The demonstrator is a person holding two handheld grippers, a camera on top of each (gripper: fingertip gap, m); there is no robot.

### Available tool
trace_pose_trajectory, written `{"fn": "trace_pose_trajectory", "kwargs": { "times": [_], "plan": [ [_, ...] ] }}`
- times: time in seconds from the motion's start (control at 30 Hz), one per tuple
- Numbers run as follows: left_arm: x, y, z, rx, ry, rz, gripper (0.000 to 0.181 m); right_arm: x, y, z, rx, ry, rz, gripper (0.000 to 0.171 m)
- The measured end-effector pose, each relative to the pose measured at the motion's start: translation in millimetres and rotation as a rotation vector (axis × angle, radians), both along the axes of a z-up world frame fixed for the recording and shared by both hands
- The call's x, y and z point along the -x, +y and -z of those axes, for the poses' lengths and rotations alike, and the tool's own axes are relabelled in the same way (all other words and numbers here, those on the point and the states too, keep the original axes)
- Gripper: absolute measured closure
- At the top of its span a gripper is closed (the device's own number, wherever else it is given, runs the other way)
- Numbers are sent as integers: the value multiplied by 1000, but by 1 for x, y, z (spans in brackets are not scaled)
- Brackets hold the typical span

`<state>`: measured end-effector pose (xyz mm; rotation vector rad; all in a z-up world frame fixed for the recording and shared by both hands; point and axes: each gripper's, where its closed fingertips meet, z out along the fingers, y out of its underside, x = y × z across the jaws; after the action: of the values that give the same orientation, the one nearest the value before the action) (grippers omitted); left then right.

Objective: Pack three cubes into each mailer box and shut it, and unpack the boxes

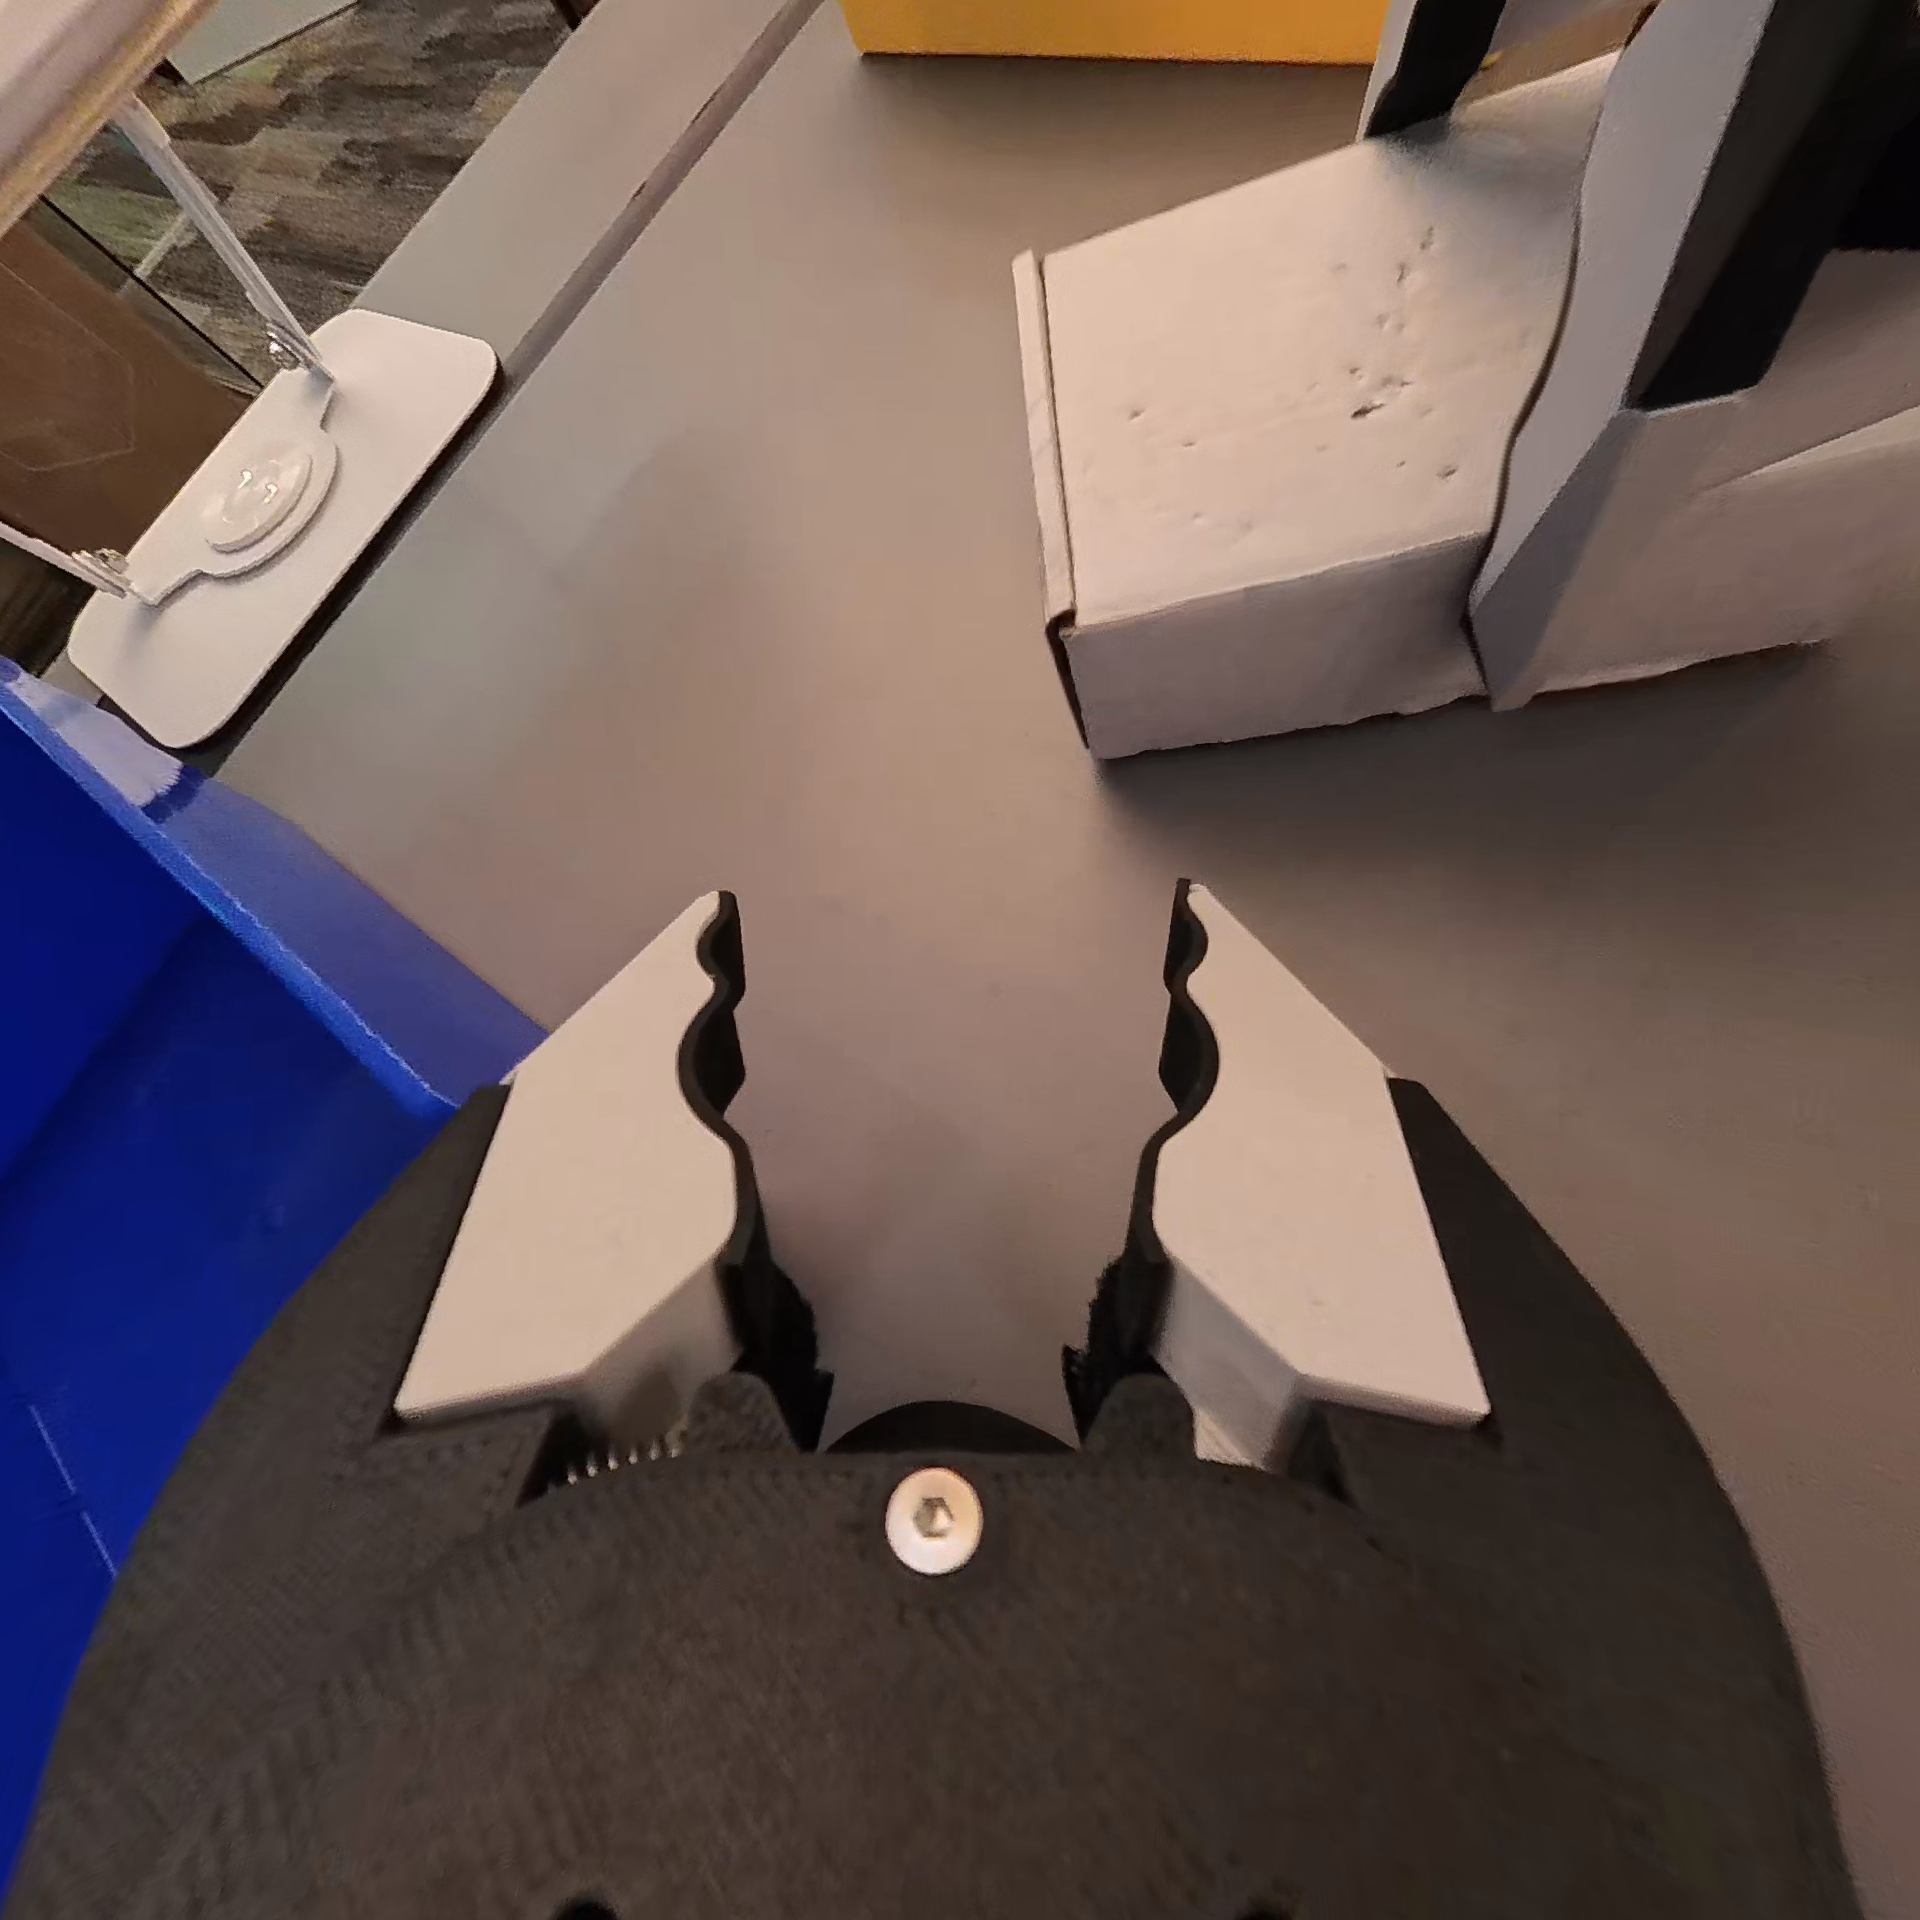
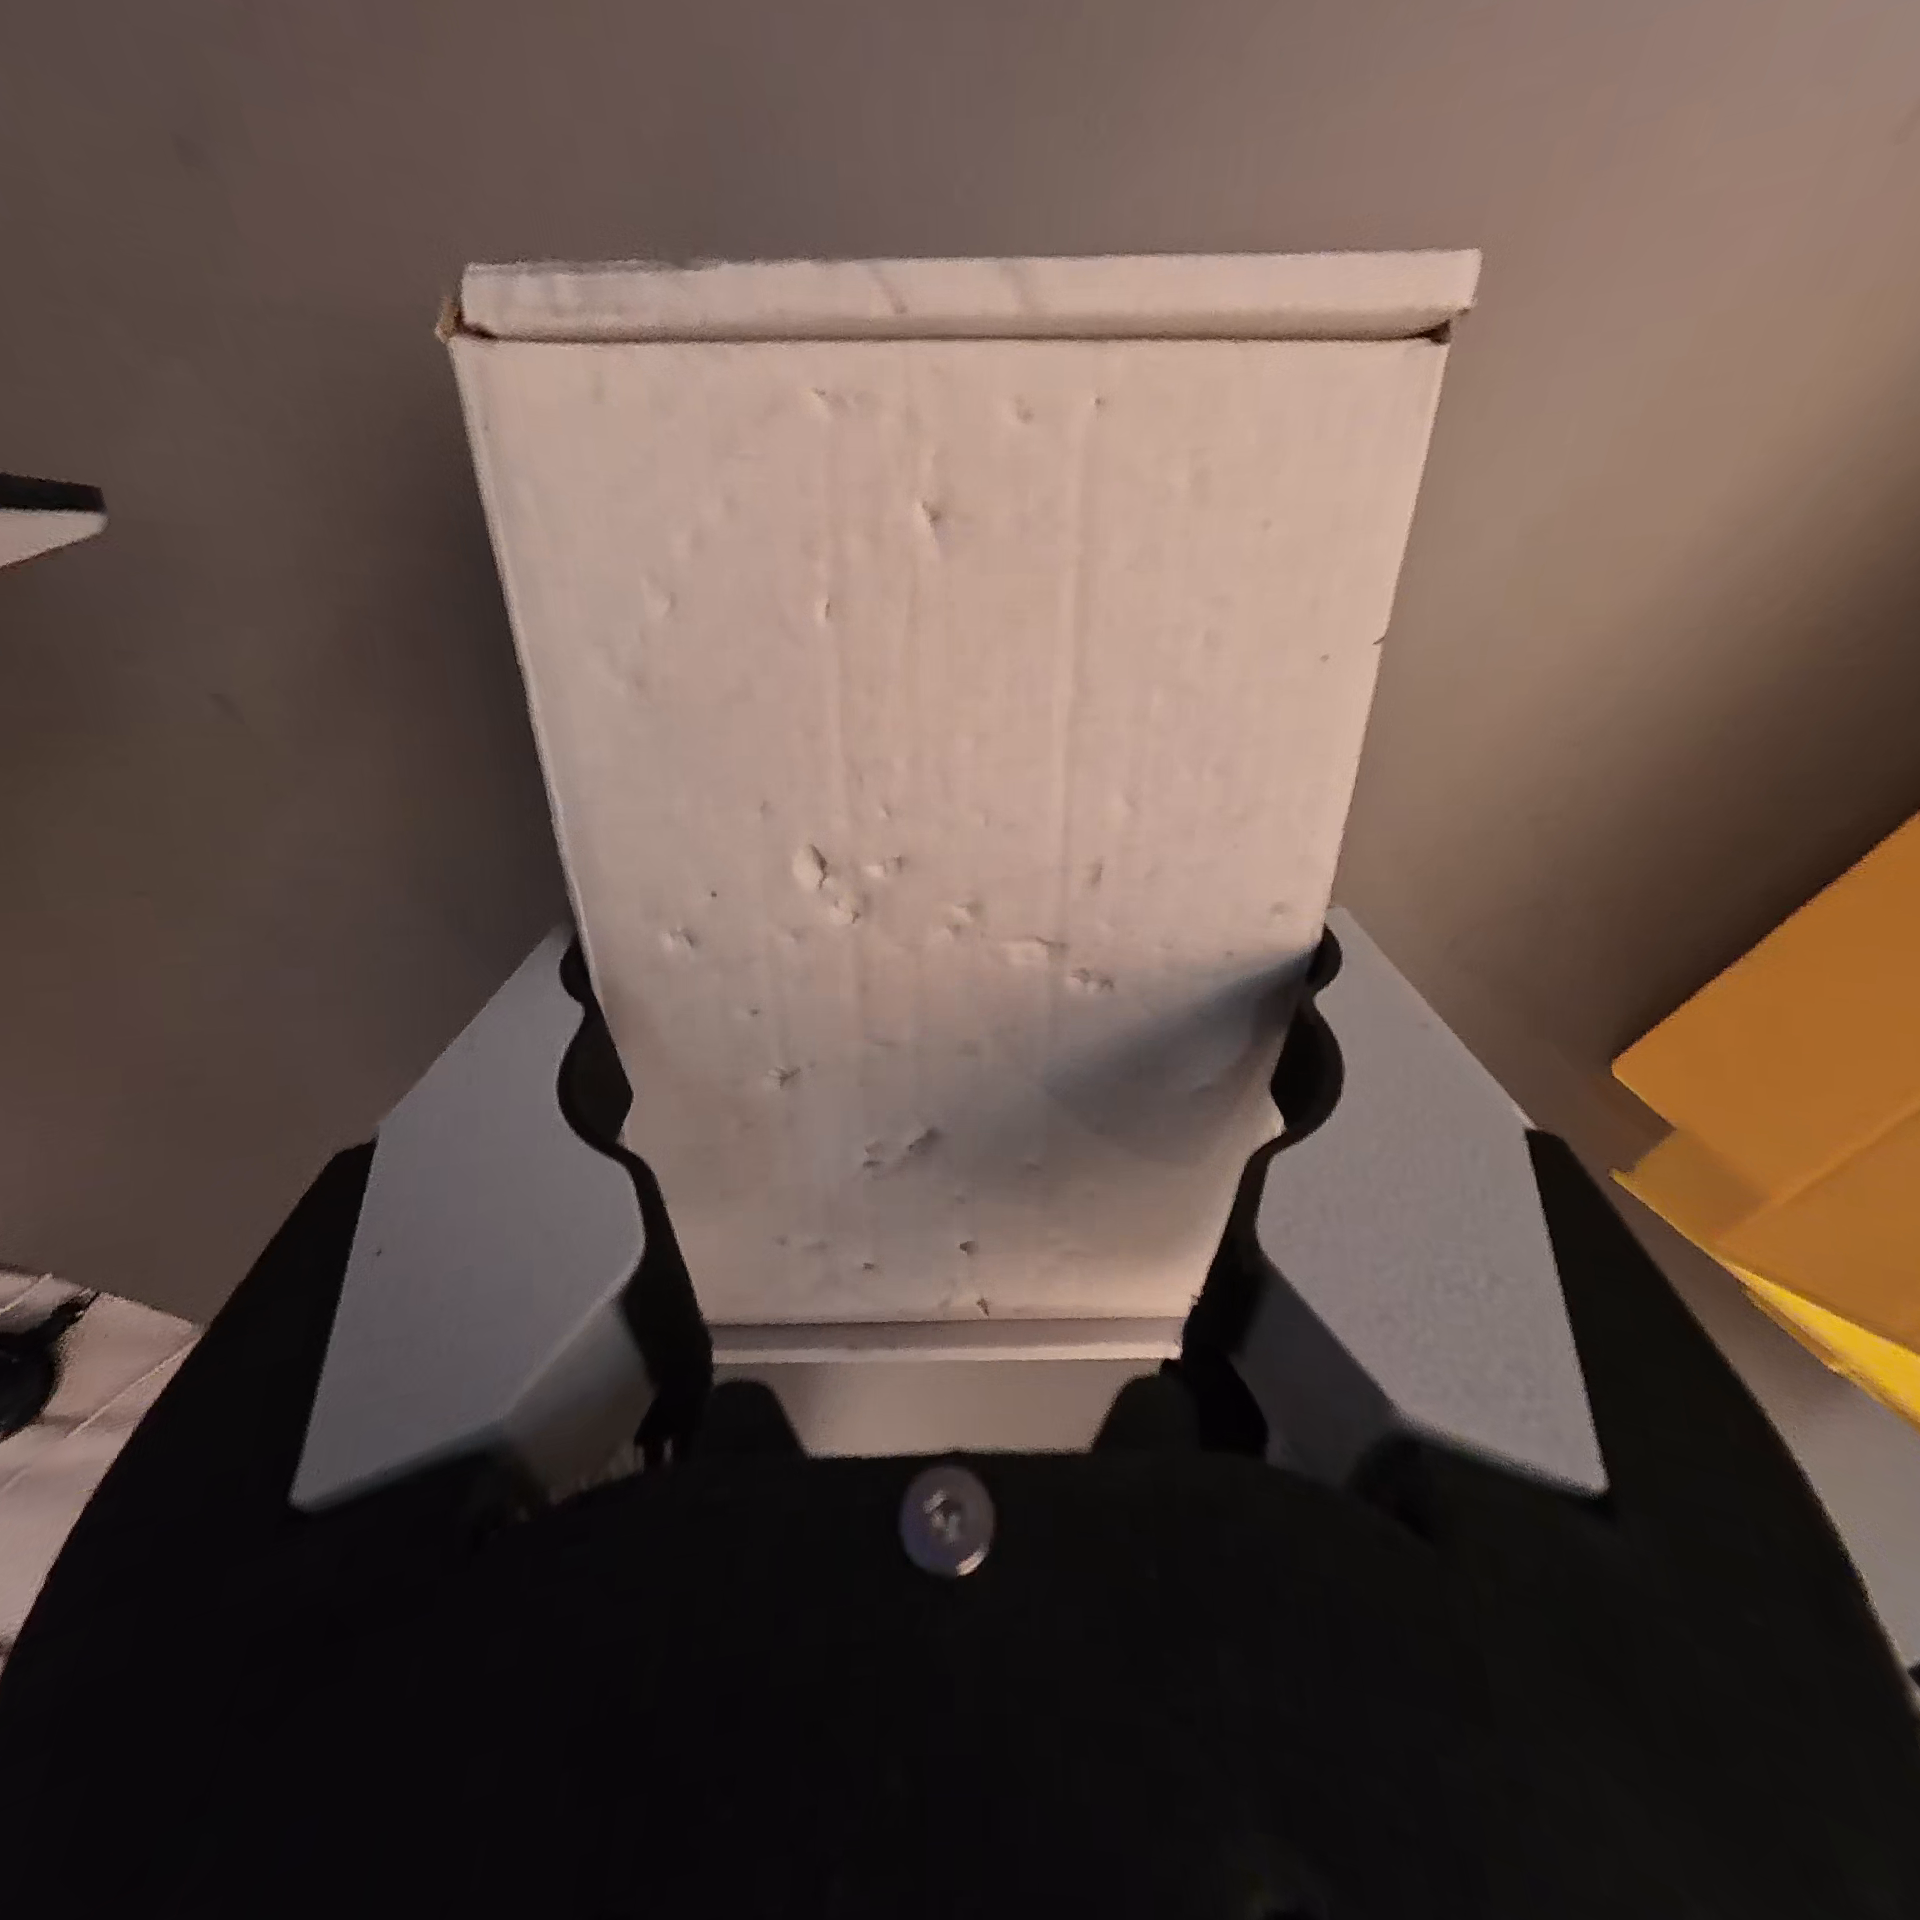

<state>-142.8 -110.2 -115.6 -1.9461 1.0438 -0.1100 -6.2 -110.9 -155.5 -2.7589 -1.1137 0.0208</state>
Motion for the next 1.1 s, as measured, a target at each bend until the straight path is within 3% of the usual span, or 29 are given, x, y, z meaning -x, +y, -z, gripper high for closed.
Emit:
{"fn": "trace_pose_trajectory", "kwargs": {
  "times": [0.23, 0.4, 0.57, 0.7, 0.83, 0.9, 1.1],
  "plan": [
    [0, 0, 2, 4, 9, 0, 100, -13, -4, -30, -9, -41, -19, 43],
    [0, 0, 4, 7, 17, 0, 100, -35, -17, -77, 31, -15, -73, 43],
    [-2, -1, 9, 15, 34, 7, 100, -99, -1, -145, 41, -43, -68, 43],
    [-4, -2, 18, 34, 61, 15, 99, -167, 30, -176, 35, -120, -46, 43],
    [-9, -5, 28, 61, 83, 33, 97, -214, 59, -170, 32, -178, -144, 43],
    [-11, -6, 32, 71, 93, 41, 97, -228, 75, -154, 37, -184, -168, 43],
    [-14, -7, 38, 66, 123, 53, 96, -244, 108, -91, 50, -227, -445, 43]
  ]
}}
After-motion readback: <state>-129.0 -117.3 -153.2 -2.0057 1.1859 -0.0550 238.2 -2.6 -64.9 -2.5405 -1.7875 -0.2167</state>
